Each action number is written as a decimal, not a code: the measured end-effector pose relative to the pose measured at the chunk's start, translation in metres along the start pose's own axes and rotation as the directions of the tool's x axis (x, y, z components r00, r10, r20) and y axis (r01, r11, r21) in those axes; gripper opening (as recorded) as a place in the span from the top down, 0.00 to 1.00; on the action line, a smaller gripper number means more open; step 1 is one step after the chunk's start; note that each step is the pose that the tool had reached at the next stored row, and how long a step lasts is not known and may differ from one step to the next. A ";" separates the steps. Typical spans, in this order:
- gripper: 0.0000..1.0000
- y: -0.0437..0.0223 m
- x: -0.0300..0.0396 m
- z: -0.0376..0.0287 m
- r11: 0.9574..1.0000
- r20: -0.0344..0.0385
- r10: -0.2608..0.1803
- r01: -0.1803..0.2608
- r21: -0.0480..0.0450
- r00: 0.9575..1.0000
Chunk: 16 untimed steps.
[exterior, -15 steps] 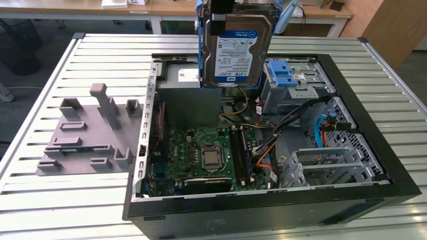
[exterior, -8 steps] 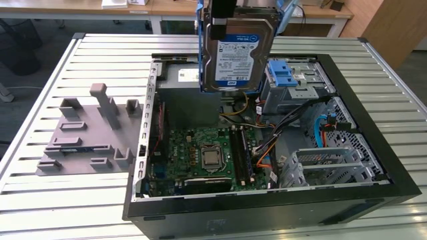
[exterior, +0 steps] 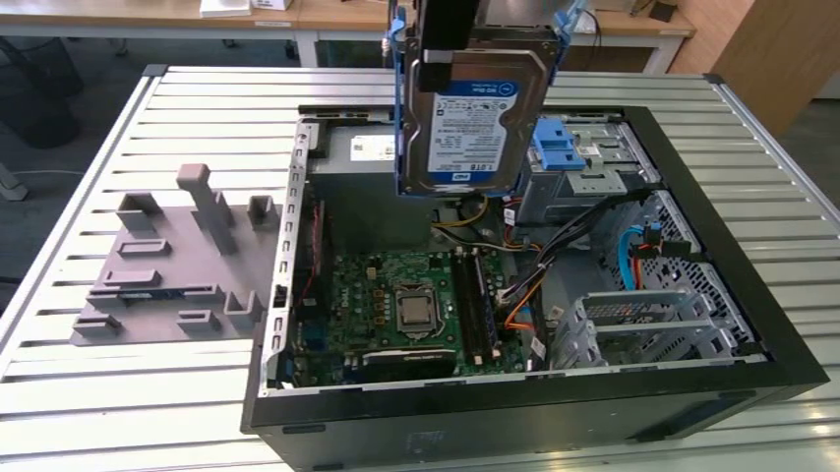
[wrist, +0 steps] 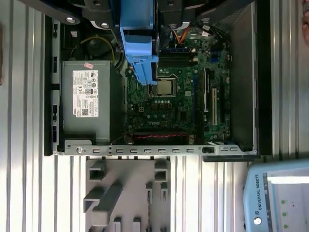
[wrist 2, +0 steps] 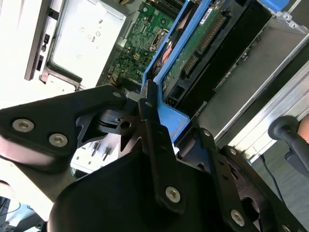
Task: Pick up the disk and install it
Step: 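Insert the disk into the insertion slot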
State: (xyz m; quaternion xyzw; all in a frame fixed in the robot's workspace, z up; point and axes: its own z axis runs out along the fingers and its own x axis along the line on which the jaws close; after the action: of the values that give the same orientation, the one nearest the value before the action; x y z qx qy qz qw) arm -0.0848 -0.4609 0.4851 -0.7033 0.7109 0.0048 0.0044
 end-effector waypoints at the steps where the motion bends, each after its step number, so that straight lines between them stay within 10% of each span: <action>1: 0.64 -0.0020 0.0001 0.0000 1.000 0.000 0.000 0.000 0.000 1.000; 16: 0.64 -0.0125 0.0079 0.0000 1.000 0.000 0.000 0.000 0.000 1.000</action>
State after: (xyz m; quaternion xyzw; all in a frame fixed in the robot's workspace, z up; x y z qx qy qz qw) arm -0.0724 -0.4689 0.4850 -0.7033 0.7109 0.0047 0.0044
